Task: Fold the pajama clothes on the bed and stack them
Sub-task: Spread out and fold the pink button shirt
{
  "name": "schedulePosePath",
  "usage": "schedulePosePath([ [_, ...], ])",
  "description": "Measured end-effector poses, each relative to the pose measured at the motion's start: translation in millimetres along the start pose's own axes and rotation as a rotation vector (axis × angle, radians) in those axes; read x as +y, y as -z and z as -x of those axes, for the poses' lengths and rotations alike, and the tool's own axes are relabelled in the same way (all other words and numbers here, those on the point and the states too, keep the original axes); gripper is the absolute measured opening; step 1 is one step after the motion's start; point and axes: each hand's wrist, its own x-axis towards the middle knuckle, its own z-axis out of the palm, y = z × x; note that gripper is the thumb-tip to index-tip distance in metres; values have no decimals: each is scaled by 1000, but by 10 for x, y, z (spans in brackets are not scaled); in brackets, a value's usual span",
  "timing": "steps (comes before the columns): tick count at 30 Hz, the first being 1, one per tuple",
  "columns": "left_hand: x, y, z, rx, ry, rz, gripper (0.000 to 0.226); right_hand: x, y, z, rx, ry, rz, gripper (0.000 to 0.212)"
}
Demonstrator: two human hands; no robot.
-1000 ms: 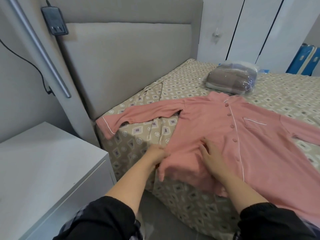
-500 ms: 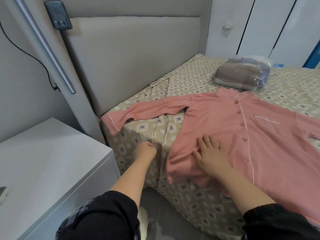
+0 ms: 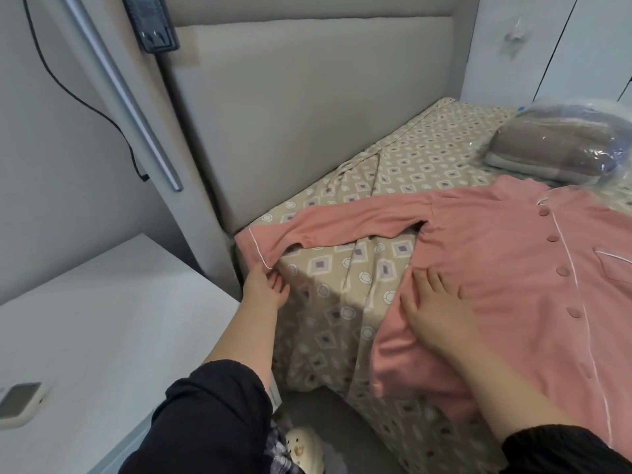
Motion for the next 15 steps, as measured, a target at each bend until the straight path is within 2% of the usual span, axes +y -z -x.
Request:
schedulePosePath([
  [2, 13, -50, -55, 72, -73, -14, 34, -5, 7, 11, 7, -2, 7, 64],
  [5, 2, -173, -31, 297, -266, -149, 39, 8, 32, 37, 9, 14, -29, 62],
  [7, -59, -352, 76, 389, -492, -376, 39, 36, 84, 44, 33, 27, -188, 56],
  [8, -121, -461, 158, 353, -608, -443, 38, 58, 140, 54, 44, 15, -339, 51],
  [10, -310, -671, 392, 134, -767, -545, 28, 131, 288, 71, 60, -96, -714, 44],
  [12, -538, -839, 623, -193, -931, -729, 11, 292, 453, 87, 103, -261, -1027, 35],
  [13, -656, -909, 708, -389, -1010, -874, 15, 414, 519, 90, 141, -332, -1143, 31],
  [14, -773, -956, 753, -603, -1032, -1026, 18, 547, 600, 100, 178, -391, -1238, 29],
  [15, -878, -979, 828, -821, -940, -1201, 12, 688, 685, 108, 223, -456, -1337, 30],
])
